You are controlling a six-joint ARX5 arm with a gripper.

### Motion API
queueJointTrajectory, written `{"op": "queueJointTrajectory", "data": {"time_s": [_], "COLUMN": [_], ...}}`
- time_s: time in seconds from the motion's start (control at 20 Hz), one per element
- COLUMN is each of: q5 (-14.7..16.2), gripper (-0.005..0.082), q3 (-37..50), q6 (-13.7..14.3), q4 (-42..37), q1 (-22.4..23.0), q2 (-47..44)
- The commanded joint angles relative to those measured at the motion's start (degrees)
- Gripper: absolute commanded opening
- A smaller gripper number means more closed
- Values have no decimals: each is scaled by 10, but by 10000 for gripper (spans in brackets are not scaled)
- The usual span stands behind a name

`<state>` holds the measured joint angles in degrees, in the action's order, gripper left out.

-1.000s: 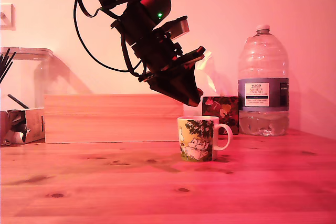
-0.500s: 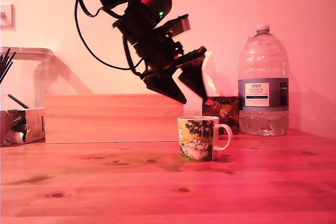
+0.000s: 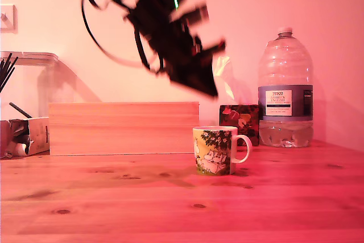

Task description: Pick up the coffee capsules from the table one by one and drop them inside the nearest coffee cup

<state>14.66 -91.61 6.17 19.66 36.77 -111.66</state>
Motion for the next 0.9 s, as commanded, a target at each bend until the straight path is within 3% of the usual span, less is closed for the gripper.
{"op": "queueJointTrajectory", "data": {"time_s": [0.0,0.2,0.4,0.85], "q5": [-2,-8,-25,-91], "gripper": [-17,-17,-16,-16], "q3": [45,173,305,492], "q6": [3,-2,-33,-80], "q4": [-31,-118,-196,-245], "q1": [1,-24,-65,-129], "q2": [49,159,278,445]}}
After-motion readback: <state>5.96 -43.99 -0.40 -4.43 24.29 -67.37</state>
